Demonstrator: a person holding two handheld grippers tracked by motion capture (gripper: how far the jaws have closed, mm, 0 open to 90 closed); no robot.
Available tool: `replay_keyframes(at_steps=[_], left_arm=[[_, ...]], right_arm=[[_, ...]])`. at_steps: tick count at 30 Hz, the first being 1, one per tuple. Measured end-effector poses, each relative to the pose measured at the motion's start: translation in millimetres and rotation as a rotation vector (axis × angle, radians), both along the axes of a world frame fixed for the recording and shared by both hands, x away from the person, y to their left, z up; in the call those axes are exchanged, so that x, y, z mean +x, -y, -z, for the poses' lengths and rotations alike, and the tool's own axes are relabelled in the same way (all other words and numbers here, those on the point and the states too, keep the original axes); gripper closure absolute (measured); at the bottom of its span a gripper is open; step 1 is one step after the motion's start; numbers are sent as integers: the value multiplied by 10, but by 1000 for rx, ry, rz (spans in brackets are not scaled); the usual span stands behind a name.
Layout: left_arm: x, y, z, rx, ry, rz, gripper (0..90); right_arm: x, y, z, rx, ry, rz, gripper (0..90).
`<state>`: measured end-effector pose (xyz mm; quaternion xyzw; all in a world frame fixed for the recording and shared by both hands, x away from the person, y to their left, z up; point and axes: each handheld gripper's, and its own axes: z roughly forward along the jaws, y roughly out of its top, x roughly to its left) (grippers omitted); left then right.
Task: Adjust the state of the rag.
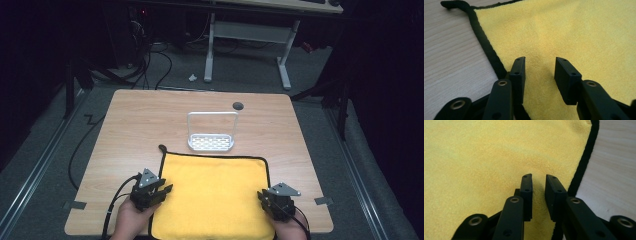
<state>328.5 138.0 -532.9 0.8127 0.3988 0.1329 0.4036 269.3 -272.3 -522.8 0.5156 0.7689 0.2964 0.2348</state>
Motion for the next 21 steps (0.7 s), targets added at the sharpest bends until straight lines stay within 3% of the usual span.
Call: replay_keyframes(at_steps=[2, 6, 9, 15, 17, 18, 19, 21], left_arm=[[23, 48, 6, -6, -1, -1, 621], [34, 199, 7, 35, 35, 20, 668], [36, 189, 10, 19, 26, 28, 719], [68, 148, 8, -18, -11, 23, 764], [105, 94, -11, -72, -46, 12, 732], [124, 52, -34, -91, -43, -2, 732], [191, -35, -91, -111, -24, -35, 730], [241, -68, -112, -117, -15, -46, 702]], right_arm=[[82, 31, 7, -11, 12, 1, 806], [306, 129, 8, -20, 15, 21, 829], [411, 184, 0, -19, 5, 35, 832], [380, 197, 12, -24, 22, 34, 827], [331, 225, -15, -12, 39, 44, 789], [331, 225, -15, -12, 39, 44, 789], [275, 252, -42, 22, 67, 65, 751], [241, 278, -56, 51, 77, 73, 714]])
